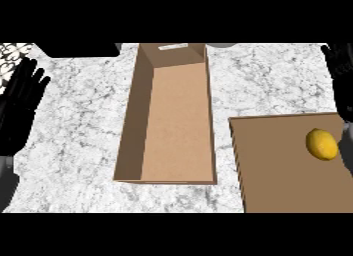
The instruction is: Pick the lemon from the tray and place it in the cardboard box
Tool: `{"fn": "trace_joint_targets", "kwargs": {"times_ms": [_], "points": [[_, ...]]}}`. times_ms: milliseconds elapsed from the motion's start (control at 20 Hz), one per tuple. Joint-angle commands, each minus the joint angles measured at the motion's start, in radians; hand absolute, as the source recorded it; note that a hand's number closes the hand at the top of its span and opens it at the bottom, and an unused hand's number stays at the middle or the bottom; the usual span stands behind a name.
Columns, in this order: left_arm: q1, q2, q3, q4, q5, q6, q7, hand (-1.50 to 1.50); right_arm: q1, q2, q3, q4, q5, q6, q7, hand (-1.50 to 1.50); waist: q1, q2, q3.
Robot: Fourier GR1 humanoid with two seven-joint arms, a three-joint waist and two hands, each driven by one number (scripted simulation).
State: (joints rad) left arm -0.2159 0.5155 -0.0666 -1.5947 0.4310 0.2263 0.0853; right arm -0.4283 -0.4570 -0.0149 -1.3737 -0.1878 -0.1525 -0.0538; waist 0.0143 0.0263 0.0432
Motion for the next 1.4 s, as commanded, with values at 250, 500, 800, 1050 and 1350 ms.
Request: {"fn": "trace_joint_targets", "kwargs": {"times_ms": [250,500,800,1050,1350], "points": [[0.159,0.116,-0.06,0.106,-0.199,0.024,-0.019,0.0,0.356,-0.012,-0.254,-0.106,0.084,-0.266,-0.386,-1.5,-0.232,-0.054,-0.029],[0.217,0.09,-0.103,0.118,-0.215,0.015,-0.042,0.0,0.518,0.156,-0.451,-0.061,0.057,-0.478,-0.586,-1.5,-0.211,-0.04,-0.031],[0.201,0.049,-0.179,0.122,-0.295,0.032,-0.089,0.0,0.829,0.338,-0.369,-0.108,0.23,-0.538,-0.936,-1.5,-0.115,-0.029,-0.042],[0.111,0.03,-0.2,0.186,-0.319,-0.008,-0.092,0.0,1.069,0.452,-0.233,-0.284,0.359,-0.668,-0.826,-1.5,-0.069,-0.023,-0.047],[0.068,-0.034,-0.228,0.255,-0.364,-0.003,-0.133,0.0,1.306,0.456,-0.019,-0.537,0.562,-0.719,-0.529,-1.5,-0.031,-0.016,-0.048]]}}
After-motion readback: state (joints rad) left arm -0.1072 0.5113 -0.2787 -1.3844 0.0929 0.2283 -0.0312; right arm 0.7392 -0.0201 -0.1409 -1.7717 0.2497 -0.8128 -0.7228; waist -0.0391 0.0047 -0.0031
